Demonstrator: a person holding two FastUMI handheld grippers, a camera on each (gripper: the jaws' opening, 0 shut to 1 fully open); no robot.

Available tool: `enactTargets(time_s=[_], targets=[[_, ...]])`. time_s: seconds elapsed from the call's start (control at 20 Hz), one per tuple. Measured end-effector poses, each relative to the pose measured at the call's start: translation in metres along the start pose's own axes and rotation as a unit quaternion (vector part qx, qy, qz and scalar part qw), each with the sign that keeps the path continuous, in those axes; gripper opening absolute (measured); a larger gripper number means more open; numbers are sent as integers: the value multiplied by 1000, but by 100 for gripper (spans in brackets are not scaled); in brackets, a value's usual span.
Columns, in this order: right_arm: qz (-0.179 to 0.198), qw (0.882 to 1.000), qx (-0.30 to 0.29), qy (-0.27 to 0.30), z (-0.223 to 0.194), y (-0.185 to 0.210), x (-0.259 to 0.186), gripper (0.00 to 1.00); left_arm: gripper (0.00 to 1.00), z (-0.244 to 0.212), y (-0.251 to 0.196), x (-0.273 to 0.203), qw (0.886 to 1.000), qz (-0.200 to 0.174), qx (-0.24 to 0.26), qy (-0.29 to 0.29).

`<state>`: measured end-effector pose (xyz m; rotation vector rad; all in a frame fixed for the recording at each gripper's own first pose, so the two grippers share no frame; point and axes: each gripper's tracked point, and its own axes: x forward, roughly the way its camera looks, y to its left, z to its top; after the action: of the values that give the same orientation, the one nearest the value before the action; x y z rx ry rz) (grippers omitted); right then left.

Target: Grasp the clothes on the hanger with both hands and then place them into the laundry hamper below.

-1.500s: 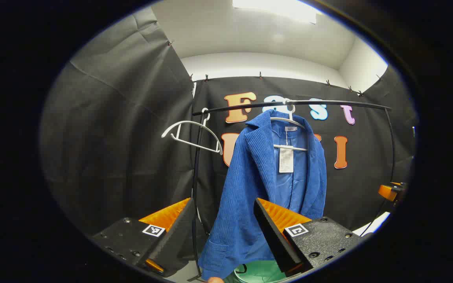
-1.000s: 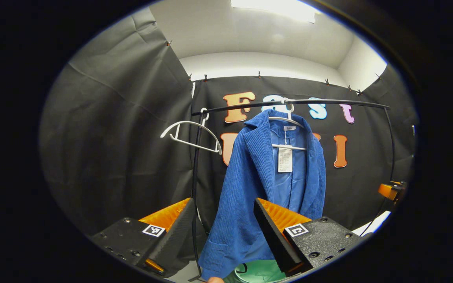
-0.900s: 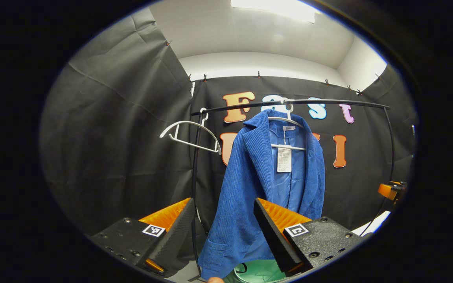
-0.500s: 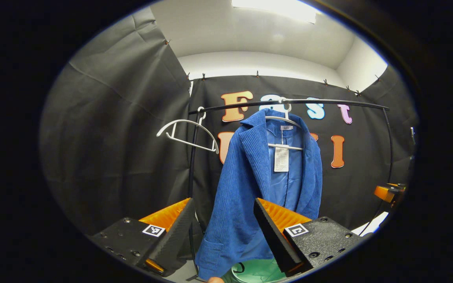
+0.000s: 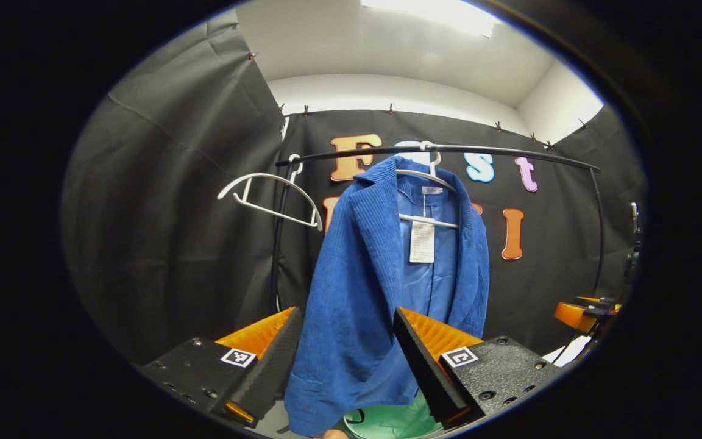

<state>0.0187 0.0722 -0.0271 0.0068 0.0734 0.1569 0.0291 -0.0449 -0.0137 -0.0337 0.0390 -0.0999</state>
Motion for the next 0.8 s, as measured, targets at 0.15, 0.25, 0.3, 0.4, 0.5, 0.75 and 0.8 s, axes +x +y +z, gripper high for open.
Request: enactTargets(time_s=[0.15,0.25,0.3,0.4,0.5,0.75,0.8], targets=[[17,1000,6,4,0,17,12,97,93,1,-12,13,1000,-12,7,0],[28,1000,8,5,2,27,19,97,93,2,-21,22,1000,-19,14,1],[32,999,9,4,3,32,23,98,95,3,-26,26,1000,-24,16,1],[44,999,9,3,6,44,33,98,96,5,-30,34,1000,-23,21,-1],[57,998,9,2,9,56,42,98,96,9,-30,42,999,-16,27,-5],[85,996,32,-1,21,82,74,89,98,14,-31,61,1000,-4,20,-5],[93,995,36,1,22,88,80,89,98,14,-30,65,1000,-3,18,-3]])
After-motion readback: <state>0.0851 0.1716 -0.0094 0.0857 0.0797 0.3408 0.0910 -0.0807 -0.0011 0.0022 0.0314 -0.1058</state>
